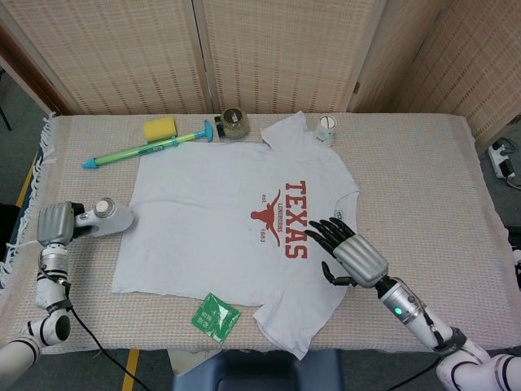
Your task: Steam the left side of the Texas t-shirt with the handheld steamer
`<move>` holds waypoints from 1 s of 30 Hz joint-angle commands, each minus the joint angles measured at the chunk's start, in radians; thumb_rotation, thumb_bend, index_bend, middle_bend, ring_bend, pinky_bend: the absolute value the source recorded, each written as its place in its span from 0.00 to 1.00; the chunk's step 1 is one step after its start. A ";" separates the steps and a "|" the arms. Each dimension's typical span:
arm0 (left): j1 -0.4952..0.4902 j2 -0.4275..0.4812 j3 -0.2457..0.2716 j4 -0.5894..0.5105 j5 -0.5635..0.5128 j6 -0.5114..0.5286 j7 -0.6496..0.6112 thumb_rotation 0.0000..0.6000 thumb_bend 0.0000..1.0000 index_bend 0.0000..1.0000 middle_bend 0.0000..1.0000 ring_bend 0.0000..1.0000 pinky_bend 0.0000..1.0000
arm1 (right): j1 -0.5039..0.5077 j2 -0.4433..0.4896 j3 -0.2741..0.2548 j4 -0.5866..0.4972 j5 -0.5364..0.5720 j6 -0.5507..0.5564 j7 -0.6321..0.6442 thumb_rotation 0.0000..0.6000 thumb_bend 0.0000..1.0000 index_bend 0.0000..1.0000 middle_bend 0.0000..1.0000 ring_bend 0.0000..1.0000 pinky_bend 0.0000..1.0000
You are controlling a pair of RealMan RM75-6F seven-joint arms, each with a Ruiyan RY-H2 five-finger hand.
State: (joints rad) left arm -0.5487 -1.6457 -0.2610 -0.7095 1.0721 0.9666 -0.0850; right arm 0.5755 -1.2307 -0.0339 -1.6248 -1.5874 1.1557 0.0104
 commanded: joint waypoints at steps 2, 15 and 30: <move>0.020 -0.042 -0.028 0.107 -0.059 -0.062 0.028 1.00 0.54 0.82 1.00 0.83 0.67 | -0.065 0.083 0.001 -0.056 0.014 0.066 -0.037 0.33 0.67 0.00 0.00 0.00 0.00; 0.018 -0.030 -0.068 0.081 -0.123 -0.147 0.149 1.00 0.25 0.14 0.29 0.17 0.47 | -0.121 0.122 0.016 -0.070 0.009 0.112 -0.034 0.33 0.64 0.00 0.00 0.00 0.00; 0.080 0.239 -0.081 -0.492 -0.244 -0.033 0.374 1.00 0.02 0.00 0.00 0.00 0.09 | -0.157 0.158 0.048 -0.060 0.005 0.148 0.006 0.33 0.63 0.00 0.00 0.00 0.00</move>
State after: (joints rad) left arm -0.4867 -1.4530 -0.3456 -1.1407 0.8449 0.8819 0.2478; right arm 0.4191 -1.0730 0.0135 -1.6855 -1.5829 1.3027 0.0158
